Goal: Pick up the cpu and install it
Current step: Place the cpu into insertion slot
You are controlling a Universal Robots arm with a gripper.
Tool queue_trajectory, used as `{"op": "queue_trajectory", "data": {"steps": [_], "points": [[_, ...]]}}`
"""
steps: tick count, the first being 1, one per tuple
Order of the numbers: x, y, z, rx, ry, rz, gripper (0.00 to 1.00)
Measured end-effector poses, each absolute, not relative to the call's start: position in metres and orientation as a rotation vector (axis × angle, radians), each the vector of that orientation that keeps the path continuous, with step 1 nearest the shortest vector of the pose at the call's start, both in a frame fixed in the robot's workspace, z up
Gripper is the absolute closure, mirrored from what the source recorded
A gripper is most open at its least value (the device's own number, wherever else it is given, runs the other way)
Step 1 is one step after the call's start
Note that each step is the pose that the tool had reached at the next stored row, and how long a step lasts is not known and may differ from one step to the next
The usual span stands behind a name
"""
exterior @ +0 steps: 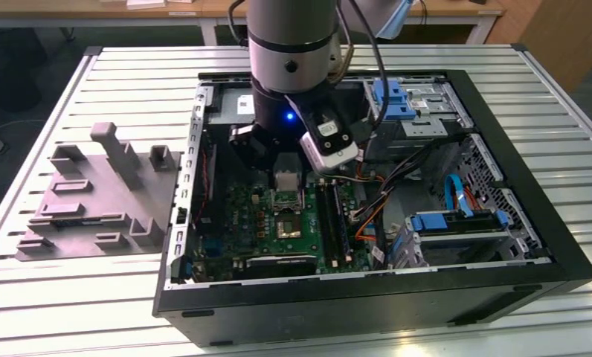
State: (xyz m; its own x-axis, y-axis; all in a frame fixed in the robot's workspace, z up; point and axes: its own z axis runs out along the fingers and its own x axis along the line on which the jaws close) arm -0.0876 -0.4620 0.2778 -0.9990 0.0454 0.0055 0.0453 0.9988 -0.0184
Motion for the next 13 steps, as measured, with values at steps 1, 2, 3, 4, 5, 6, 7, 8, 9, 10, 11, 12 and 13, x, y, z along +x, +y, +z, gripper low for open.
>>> {"op": "queue_trajectory", "data": {"steps": [1,2,3,4,5,6,7,8,9,10,11,12,13], "points": [[-0.088,-0.462,0.276,-0.072,-3.135,0.029,0.53],[-0.087,-0.462,0.274,-0.067,-3.134,0.029,0.53],[-0.087,-0.462,0.272,-0.050,-3.134,0.029,0.53],[-0.087,-0.462,0.270,-0.027,-3.134,0.029,0.53],[-0.087,-0.462,0.269,-0.002,-3.135,0.029,0.53],[-0.086,-0.462,0.267,0.018,-3.135,0.029,0.53],[-0.086,-0.463,0.265,0.021,-3.135,0.029,0.53],[-0.086,-0.464,0.263,0.021,-3.135,0.029,0.53],[-0.086,-0.465,0.261,0.020,-3.135,0.029,0.53],[-0.086,-0.465,0.259,0.020,-3.135,0.029,0.53],[-0.086,-0.465,0.258,0.016,-3.135,0.029,0.53],[-0.086,-0.465,0.256,0.012,-3.135,0.029,0.53],[-0.086,-0.465,0.254,0.008,-3.135,0.029,0.53]]}}
